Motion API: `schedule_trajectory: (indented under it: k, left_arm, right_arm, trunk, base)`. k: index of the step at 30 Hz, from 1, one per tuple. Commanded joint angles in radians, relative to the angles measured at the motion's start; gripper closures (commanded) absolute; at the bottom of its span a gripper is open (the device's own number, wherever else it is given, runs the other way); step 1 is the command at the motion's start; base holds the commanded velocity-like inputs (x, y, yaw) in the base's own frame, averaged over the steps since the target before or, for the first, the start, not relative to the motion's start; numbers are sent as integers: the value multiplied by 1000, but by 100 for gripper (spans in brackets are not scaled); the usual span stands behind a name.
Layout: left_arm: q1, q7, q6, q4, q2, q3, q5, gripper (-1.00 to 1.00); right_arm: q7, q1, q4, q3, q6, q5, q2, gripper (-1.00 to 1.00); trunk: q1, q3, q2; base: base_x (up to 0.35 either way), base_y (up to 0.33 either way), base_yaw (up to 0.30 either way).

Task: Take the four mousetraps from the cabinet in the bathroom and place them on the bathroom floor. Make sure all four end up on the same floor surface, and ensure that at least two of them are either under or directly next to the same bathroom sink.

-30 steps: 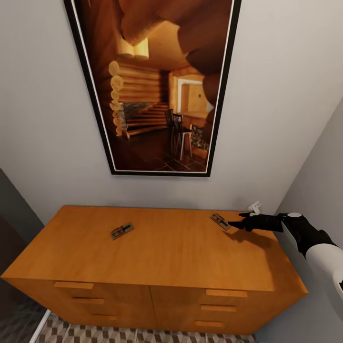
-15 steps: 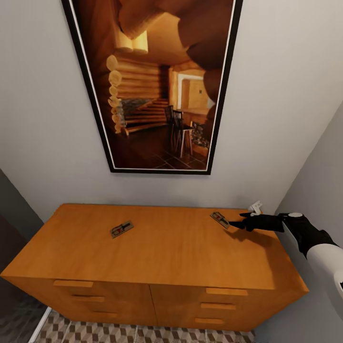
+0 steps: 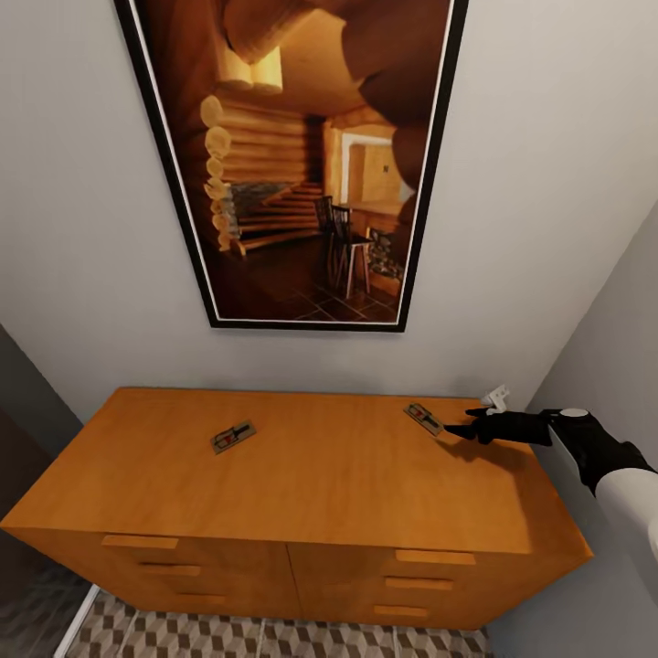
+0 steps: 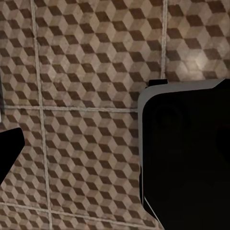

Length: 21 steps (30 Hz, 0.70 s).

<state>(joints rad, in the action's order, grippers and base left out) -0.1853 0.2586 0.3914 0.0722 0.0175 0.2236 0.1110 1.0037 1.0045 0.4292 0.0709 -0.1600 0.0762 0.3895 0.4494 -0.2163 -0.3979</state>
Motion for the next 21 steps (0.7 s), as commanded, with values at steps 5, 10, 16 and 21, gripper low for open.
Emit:
schedule_trajectory:
  k: [5,10,16,21]
  left_arm:
    - [-2,1,7,4,1,9,10,-100]
    - [-2,1,7,4,1,9,10,-100]
    - [-2,1,7,4,1,9,10,-100]
    - [-1,1,7,4,1,8,10,-100]
  right_arm:
    - [0,1,2,3,-8,-1,1,-100]
    - [0,1,2,3,9,0,2,-100]
    - [-2,1,2,4,26,0,1,-100]
    - [-2,1,2,4,31,0,0,-100]
  trunk:
    - [1,-3,-2]
    - [1,-3,-2]
    - [1,-3,-2]
    - [1,-3,-2]
  base:
    - [0,0,0]
    - [0,0,0]
    - [25,11,0]
    - [149,94,0]
